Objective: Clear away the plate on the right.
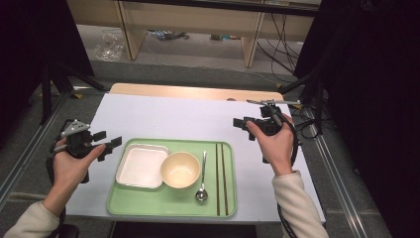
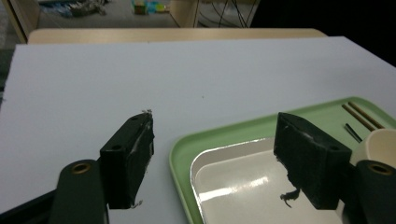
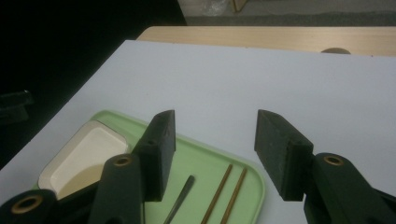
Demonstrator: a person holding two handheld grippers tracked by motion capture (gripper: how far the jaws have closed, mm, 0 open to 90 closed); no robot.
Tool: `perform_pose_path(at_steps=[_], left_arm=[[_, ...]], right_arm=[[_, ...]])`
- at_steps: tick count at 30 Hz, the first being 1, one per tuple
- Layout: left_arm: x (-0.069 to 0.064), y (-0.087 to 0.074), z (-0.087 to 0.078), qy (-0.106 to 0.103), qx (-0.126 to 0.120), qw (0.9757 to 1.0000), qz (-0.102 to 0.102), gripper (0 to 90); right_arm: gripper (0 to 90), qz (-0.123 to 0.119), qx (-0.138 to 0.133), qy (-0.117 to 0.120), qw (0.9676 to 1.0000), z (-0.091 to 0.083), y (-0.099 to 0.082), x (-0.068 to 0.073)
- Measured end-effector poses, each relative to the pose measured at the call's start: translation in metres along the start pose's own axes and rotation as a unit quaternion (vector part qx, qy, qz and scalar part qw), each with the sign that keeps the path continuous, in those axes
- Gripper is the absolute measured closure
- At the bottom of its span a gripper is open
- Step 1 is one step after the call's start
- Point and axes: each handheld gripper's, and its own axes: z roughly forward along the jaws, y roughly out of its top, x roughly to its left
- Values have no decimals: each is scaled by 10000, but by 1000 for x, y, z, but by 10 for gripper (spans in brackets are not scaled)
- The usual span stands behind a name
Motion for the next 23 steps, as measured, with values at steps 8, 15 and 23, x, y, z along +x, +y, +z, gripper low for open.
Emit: perform_pose_path(at_steps=[8, 15, 23], left_arm=[[-6, -12, -12, 67, -478, 9984, 280, 261], [-8, -17, -13, 100, -472, 9981, 383, 262], [-7, -18, -12, 106, -439, 9983, 374, 263]], right_arm=[[480, -272, -147, -102, 9995, 2, -21, -1], [482, -218, -43, -131, 9997, 5, -28, -4], [482, -263, -20, -107, 9996, 5, -27, -7]])
